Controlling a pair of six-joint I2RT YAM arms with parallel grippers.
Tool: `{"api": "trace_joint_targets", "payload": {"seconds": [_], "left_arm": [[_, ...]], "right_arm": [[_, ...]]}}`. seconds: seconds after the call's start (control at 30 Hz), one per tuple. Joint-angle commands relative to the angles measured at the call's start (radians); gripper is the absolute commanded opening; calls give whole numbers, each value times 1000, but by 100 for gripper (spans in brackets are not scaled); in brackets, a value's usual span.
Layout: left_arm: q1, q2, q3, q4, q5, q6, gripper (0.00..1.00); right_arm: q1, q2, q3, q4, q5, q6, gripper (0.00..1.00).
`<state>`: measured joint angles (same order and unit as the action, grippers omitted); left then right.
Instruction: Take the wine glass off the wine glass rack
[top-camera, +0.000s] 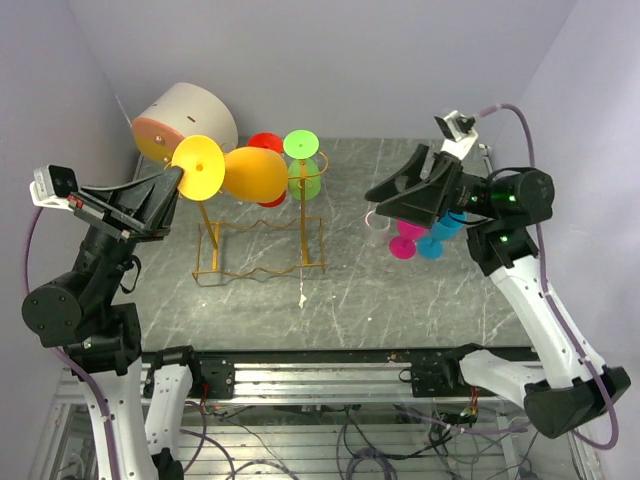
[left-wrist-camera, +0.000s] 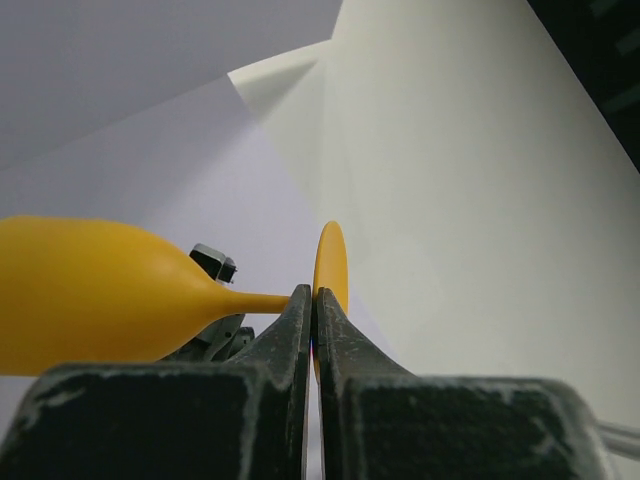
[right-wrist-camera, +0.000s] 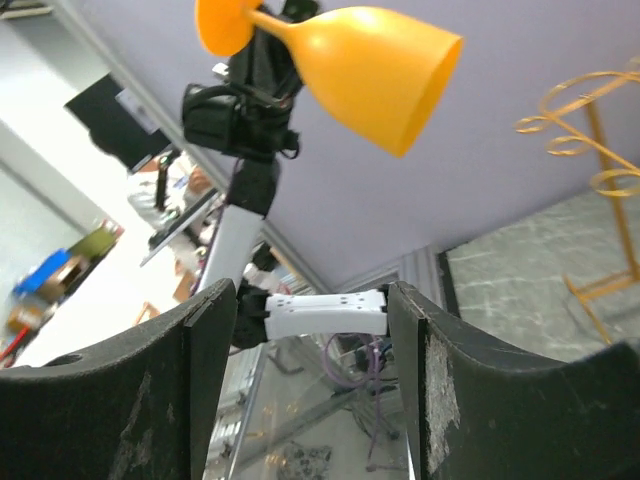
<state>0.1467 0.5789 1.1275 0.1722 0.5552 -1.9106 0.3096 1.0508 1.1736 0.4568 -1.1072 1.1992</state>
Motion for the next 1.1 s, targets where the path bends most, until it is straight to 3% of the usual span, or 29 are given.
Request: {"api": "trace_joint_targets", "payload": {"seconds": [0.0,0.13,0.4,0.63,0.93,1.07], "left_arm": [[-3,3,39,124,35,-52,8],[-4,-12,25,145,32,-78,8],[-3,-39,10,128,33,-86,7],[-3,-67,-1,79,35,-69,7],[-3,-86,-30,75,34,-73,7],[-4,-92,-35,64,35,-65,7]], "right_arm": [[120,62,60,135,37,6,62],[177,136,66,278,69,52,62],[321,244,136,289,116,-50,59],[370,333,173,402,148,-29,58],[428,441,267,385,152,-45,56],[436,447,254,481,152,6,54]]}}
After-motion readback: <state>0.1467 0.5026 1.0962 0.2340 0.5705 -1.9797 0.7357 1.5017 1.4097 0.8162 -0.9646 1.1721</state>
